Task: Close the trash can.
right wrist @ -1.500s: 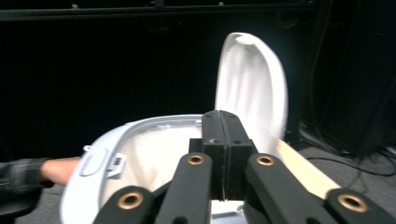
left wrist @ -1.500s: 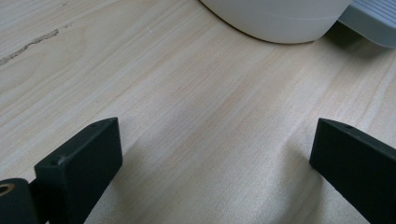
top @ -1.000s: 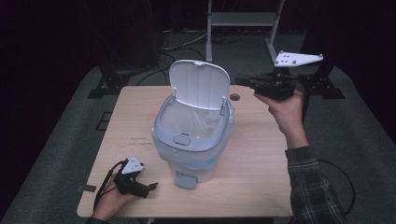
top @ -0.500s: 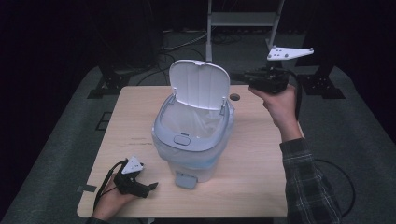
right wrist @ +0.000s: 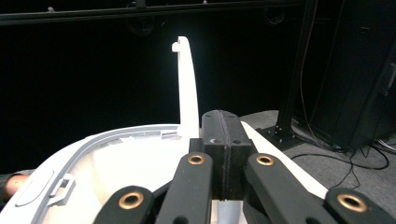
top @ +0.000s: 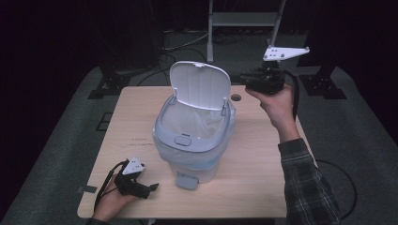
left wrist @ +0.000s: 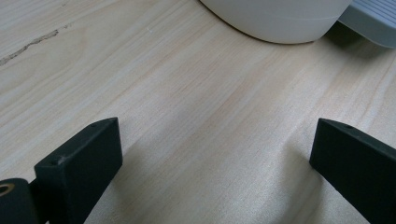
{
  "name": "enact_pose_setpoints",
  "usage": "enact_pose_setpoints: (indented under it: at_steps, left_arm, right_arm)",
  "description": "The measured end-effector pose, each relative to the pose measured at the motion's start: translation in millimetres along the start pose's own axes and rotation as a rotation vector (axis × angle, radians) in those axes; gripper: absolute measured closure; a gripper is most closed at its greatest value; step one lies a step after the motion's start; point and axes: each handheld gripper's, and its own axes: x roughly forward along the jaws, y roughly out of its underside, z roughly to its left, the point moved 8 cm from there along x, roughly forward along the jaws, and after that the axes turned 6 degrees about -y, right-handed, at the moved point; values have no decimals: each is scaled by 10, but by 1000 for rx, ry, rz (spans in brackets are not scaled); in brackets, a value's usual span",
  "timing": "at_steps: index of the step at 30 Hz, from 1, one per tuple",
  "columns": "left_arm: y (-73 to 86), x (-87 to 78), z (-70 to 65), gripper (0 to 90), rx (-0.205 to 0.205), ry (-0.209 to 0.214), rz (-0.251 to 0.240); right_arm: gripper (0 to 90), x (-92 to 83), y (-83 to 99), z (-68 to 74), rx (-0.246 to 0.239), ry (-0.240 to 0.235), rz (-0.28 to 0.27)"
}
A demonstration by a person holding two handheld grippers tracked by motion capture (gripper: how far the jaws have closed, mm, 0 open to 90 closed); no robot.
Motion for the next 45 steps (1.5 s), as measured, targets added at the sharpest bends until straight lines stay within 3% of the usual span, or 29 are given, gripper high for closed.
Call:
enact_pose_setpoints:
  at_steps: [19, 36, 45]
  left_arm:
    - [0, -1, 0, 14, 1, 0, 1]
    - [0, -1, 0, 14, 0, 0, 0]
    - [0, 0, 0, 14, 0, 0, 0]
  right_arm:
    - [899, 30, 111, 377, -41, -107, 20]
    - [898, 113, 287, 610, -44, -181, 77]
    - [896, 269, 421, 797, -54, -236, 129]
